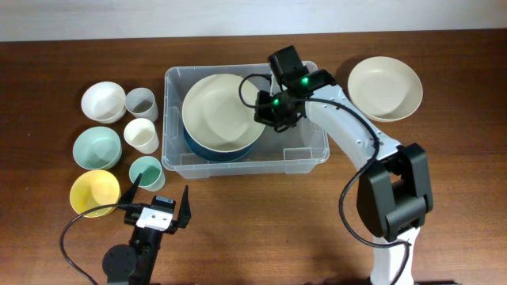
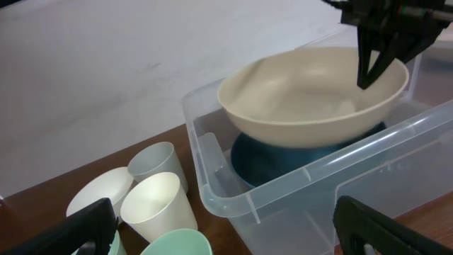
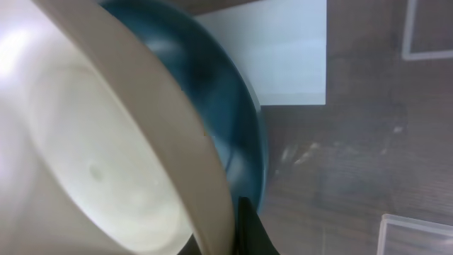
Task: Pack container
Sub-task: 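Lift the cream plate and lower it onto the blue plate in container, then open the right gripper to release the cream plate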
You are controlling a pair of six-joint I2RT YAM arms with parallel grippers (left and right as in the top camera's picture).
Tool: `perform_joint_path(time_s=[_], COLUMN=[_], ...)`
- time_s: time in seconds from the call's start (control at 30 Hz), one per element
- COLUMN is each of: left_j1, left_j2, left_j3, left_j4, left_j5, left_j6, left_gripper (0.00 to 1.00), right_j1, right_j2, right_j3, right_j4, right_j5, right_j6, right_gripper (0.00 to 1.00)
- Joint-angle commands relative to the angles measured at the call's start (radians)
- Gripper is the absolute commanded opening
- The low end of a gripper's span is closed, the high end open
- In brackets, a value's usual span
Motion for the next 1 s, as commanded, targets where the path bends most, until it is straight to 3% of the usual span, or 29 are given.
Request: perform_joint_path(time_s=[0.0,0.97], left_j1=[0.006,0.006], left_j2=[-0.006,-0.006], left_j3=[-0.002,-0.002], left_j4=[-0.005,-0.005], left_j5=[0.011,0.011], left_j6=[-0.003,-0.003], left_gripper=[1.0,1.0], right_j1=[0.013,0.037], right_j2=[0.009,0.055], right_j3=[0.014,0.011], right_j4=[0.006,0.021], right_j5=[-0.024,-0.03], right_j6=[0.008,0.007], right_gripper=[0.04,0.05])
